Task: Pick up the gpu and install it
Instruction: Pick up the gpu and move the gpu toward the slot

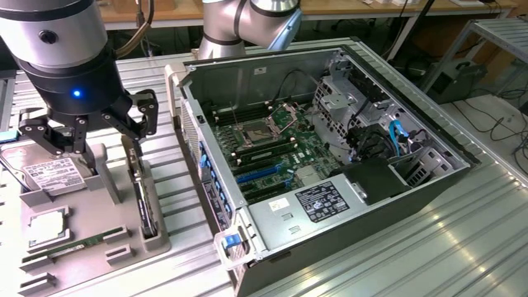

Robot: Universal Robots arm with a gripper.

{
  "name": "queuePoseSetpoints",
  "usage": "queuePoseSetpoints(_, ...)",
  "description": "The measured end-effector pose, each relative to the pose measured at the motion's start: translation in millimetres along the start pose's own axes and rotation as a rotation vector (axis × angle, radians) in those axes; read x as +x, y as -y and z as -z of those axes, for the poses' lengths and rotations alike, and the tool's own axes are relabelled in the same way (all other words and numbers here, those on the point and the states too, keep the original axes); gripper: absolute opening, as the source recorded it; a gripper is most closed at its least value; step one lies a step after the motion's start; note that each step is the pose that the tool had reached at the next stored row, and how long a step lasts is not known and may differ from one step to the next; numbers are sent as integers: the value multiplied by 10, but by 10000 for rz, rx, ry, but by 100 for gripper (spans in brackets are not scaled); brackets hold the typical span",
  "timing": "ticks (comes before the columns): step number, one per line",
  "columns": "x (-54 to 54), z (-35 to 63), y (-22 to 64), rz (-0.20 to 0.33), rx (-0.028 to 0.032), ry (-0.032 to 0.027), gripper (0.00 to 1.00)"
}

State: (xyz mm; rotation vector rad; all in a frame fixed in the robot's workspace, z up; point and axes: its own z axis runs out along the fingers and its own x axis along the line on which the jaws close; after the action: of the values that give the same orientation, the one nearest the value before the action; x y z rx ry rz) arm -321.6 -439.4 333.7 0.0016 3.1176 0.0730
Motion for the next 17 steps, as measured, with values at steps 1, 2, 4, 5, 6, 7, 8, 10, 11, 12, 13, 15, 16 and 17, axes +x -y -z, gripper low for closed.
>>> queuePoseSetpoints(1,0,-6,0,0,-2,1,66)
queuePoseSetpoints(2,0,-13,1,0,-3,0,66)
queuePoseSetpoints(4,0,-25,2,0,-5,0,66)
queuePoseSetpoints(5,0,-31,2,0,-6,0,66)
queuePoseSetpoints(6,0,-37,2,0,-7,0,66)
queuePoseSetpoints(7,1,-43,2,0,-8,0,66)
queuePoseSetpoints(8,1,-59,3,0,-10,0,66)
queuePoseSetpoints(10,1,-71,4,0,-13,0,66)
queuePoseSetpoints(11,1,-80,5,1,-15,0,66)
queuePoseSetpoints(12,2,-88,5,0,-17,0,66)
queuePoseSetpoints(13,2,-94,5,0,-19,0,66)
queuePoseSetpoints(15,2,-105,6,0,-21,0,66)
queuePoseSetpoints(16,3,-110,6,-1,-23,0,66)
queuePoseSetpoints(17,2,-117,7,0,-26,0,66)
